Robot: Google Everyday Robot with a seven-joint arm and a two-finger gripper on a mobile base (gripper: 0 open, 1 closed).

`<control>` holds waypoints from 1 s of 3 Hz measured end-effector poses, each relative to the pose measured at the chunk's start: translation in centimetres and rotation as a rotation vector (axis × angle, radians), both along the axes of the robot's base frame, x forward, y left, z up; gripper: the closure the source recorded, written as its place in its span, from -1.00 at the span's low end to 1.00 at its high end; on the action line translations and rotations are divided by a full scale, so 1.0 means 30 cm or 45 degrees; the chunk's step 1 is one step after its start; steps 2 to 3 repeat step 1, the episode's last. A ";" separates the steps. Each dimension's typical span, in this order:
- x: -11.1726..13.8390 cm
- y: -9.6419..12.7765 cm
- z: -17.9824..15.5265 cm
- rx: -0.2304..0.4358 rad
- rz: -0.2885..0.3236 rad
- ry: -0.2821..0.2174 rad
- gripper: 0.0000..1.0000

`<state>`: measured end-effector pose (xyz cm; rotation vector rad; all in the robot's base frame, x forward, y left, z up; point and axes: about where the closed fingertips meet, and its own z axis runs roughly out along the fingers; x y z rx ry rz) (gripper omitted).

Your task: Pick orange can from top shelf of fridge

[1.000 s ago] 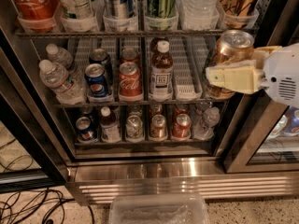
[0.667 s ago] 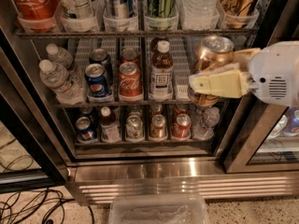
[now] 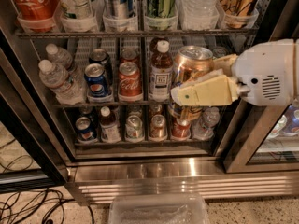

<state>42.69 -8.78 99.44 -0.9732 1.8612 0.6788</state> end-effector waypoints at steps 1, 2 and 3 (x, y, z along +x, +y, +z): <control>0.000 0.000 0.000 0.000 0.000 0.000 1.00; 0.000 0.000 0.000 0.000 0.000 0.000 1.00; 0.000 0.000 0.000 0.000 0.000 0.000 1.00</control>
Offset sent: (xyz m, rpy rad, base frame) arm 0.0000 0.0000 0.0000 0.0000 0.0000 0.0000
